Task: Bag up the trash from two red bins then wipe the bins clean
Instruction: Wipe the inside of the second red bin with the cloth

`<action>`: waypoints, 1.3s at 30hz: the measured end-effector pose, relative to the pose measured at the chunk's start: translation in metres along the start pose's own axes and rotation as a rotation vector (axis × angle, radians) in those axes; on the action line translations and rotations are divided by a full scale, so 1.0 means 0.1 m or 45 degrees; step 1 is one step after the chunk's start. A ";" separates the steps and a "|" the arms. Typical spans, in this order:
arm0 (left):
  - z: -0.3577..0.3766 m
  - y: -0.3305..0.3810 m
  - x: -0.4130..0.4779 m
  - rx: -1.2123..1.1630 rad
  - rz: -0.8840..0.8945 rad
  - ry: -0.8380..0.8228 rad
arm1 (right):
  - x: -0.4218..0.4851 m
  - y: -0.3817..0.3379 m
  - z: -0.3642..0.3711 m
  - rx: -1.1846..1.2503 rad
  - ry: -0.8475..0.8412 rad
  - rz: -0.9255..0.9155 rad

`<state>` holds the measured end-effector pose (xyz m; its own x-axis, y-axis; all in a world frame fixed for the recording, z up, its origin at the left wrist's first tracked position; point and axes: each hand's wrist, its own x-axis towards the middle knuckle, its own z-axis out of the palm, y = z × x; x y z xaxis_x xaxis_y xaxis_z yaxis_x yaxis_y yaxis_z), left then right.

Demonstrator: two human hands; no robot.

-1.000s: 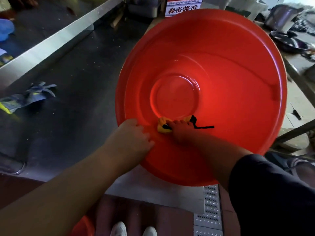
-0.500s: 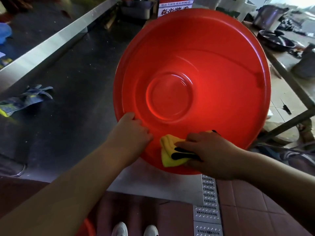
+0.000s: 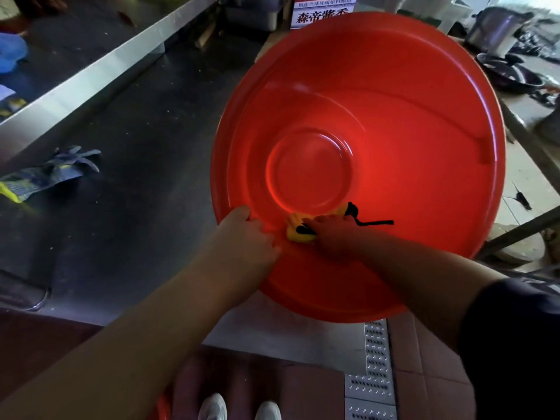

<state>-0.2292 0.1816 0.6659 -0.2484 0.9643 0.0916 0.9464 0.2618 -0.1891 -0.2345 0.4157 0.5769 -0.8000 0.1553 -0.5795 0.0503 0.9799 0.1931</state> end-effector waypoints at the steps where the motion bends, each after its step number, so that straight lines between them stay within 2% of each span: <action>1: 0.01 -0.01 0.00 -0.012 -0.002 0.002 | 0.09 0.01 0.01 -0.007 -0.008 0.018; 8: 0.08 -0.06 0.00 -0.013 -0.093 0.122 | 0.23 0.02 -0.07 0.048 0.016 0.039; 12: 0.06 -0.04 0.03 0.005 -0.099 0.138 | -0.13 0.05 -0.25 0.079 0.014 -0.098; 16: 0.02 -0.07 0.03 -0.044 -0.129 0.137 | -0.75 0.10 -0.35 0.054 0.105 -0.231; 24: -0.11 -0.11 0.05 0.013 -0.104 -0.072 | -1.82 0.14 -0.33 0.014 0.341 -0.317; 28: -0.15 -0.13 0.06 0.063 -0.116 -0.078 | -1.70 0.16 -0.03 -0.243 0.564 -0.346; 33: -0.17 -0.25 -0.03 0.214 -0.098 -0.204 | -1.46 -0.06 0.12 -0.092 0.804 -0.393; 36: -0.22 -0.42 -0.10 0.310 -0.186 -0.111 | -1.33 -0.24 0.10 0.057 0.924 -0.409; 39: -0.31 -0.42 -0.15 0.460 -0.336 -0.240 | -1.22 -0.38 0.05 0.128 1.027 -0.439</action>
<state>-0.2589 0.1544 0.7032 -0.5350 0.8448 0.0098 0.7220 0.4631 -0.5140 -0.1357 0.3601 0.6359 -0.9565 -0.2500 0.1501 -0.2501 0.9680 0.0183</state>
